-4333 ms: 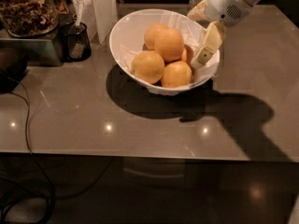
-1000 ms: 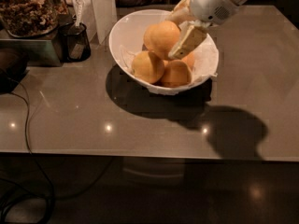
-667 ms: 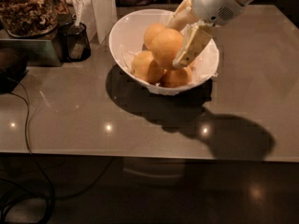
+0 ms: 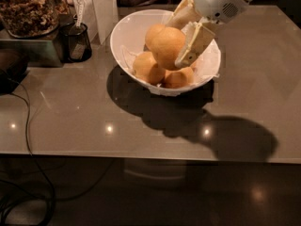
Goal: Pick orange from white bowl
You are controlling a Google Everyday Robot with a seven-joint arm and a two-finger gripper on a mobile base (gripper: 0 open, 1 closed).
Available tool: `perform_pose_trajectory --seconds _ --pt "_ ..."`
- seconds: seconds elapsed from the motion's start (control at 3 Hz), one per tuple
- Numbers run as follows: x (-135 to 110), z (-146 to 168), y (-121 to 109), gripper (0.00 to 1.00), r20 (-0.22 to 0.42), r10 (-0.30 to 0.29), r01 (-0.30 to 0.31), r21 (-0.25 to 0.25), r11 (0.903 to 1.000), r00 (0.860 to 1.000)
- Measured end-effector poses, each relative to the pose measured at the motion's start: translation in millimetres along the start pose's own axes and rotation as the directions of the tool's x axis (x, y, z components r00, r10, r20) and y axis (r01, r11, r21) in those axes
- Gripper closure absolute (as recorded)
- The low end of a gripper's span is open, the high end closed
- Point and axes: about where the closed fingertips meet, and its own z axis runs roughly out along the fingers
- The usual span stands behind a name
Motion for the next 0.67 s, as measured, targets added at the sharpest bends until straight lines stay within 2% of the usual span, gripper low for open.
perform_pose_trajectory --seconds 0.33,0.67 --pt "-18.2 -31.0 17.0 1.00 0.055 -0.019 0.017 0.043 0.9990 0.998" --pt "-18.2 -31.0 17.0 1.00 0.055 -0.019 0.017 0.043 0.9990 0.998"
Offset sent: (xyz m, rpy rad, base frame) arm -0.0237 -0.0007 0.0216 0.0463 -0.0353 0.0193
